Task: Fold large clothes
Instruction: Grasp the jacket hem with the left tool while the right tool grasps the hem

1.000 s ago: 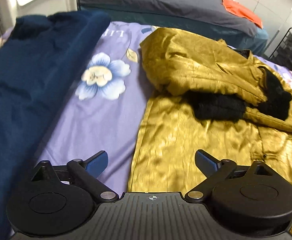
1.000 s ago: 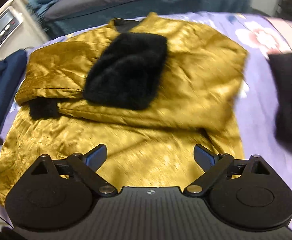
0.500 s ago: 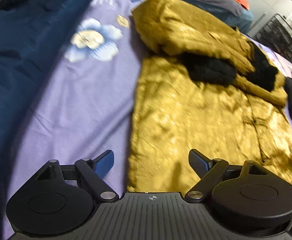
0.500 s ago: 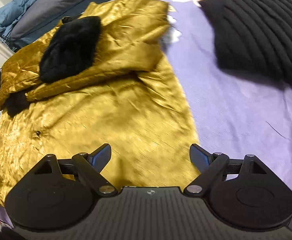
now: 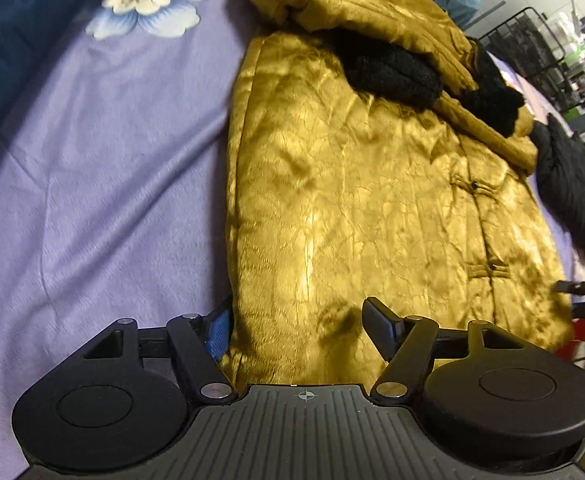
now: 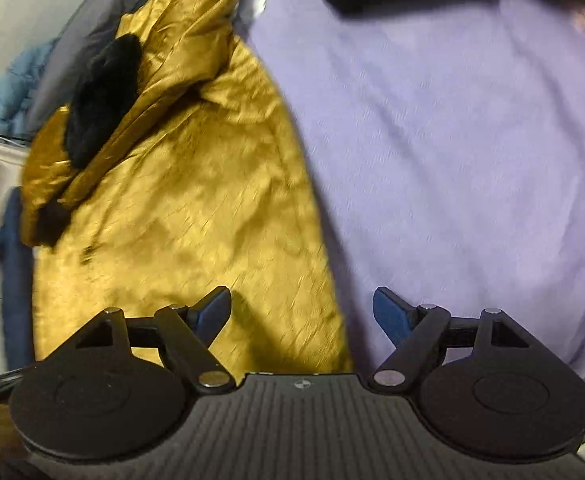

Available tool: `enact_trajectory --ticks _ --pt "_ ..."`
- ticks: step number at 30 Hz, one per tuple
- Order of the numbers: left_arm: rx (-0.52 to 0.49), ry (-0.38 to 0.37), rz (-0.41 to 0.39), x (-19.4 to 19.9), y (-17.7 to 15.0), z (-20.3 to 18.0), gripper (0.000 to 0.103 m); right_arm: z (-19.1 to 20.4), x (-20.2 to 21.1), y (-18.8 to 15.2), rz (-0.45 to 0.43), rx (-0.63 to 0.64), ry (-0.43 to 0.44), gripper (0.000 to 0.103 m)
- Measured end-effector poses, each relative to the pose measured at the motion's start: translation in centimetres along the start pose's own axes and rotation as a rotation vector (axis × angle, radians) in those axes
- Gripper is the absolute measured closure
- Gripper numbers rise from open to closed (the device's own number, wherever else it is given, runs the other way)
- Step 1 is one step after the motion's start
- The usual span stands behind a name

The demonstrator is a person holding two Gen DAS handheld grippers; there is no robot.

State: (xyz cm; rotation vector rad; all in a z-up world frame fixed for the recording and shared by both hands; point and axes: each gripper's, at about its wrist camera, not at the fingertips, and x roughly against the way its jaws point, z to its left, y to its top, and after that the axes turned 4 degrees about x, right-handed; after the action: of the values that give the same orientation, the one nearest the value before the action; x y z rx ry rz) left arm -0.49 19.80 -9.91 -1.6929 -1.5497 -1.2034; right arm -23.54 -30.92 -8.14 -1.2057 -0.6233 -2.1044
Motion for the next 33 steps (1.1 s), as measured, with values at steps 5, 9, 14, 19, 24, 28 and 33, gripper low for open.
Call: enact_trajectory --ticks 5,9,14,19,24,28,33 --pt "-0.015 -0.025 0.007 -0.3 -0.6 0.6 0.000 -0.5 -0.8 -0.8 0.020 0.026 0.081 0.021" --pt "-0.013 0.000 0.006 -0.5 -0.5 0.0 0.000 0.1 -0.7 -0.3 0.043 0.054 0.032 0.037" --pt "0.001 0.007 0.027 -0.5 -0.8 -0.6 0.005 1.1 -1.3 -0.3 0.125 0.102 0.054 0.067" --pt "0.028 0.056 0.030 -0.7 -0.6 -0.9 0.009 2.2 -2.1 -0.8 0.154 0.127 0.021 0.079" --pt "0.068 0.081 0.014 -0.8 -0.7 -0.8 0.029 3.1 -1.9 -0.4 0.179 0.169 0.019 0.088" --pt "0.087 0.074 -0.002 -0.5 -0.6 -1.0 0.040 4.1 -1.6 0.2 0.190 0.205 0.031 0.092" --pt "0.040 0.076 -0.051 0.6 0.4 -2.2 0.046 5.7 -0.9 1.6 0.160 0.244 0.081 0.094"
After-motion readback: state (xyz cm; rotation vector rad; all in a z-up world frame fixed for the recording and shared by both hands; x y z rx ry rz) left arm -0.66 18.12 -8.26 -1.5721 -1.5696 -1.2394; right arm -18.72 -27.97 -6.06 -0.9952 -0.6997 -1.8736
